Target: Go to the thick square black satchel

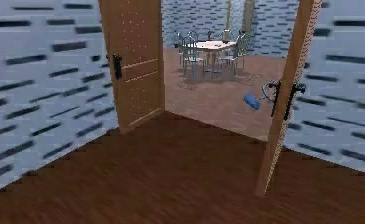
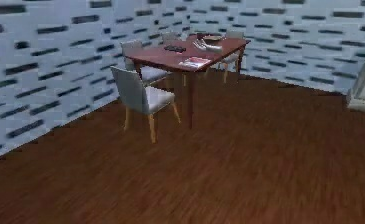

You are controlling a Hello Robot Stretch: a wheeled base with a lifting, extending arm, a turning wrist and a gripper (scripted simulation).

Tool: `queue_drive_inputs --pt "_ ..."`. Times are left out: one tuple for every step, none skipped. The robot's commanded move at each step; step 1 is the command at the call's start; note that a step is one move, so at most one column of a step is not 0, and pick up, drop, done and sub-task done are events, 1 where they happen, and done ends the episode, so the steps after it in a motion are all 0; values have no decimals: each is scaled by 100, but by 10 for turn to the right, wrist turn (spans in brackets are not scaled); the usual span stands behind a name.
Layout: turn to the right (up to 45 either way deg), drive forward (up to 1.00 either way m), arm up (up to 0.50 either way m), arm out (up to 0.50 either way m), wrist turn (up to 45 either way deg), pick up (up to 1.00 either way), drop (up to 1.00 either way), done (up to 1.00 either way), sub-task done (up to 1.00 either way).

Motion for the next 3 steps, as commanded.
queue_drive_inputs --pt "0 100 0 0 0 0 0 0 0" --pt "-30 0 0 0 0 0 0 0 0" --pt "0 40 0 0 0 0 0 0 0"
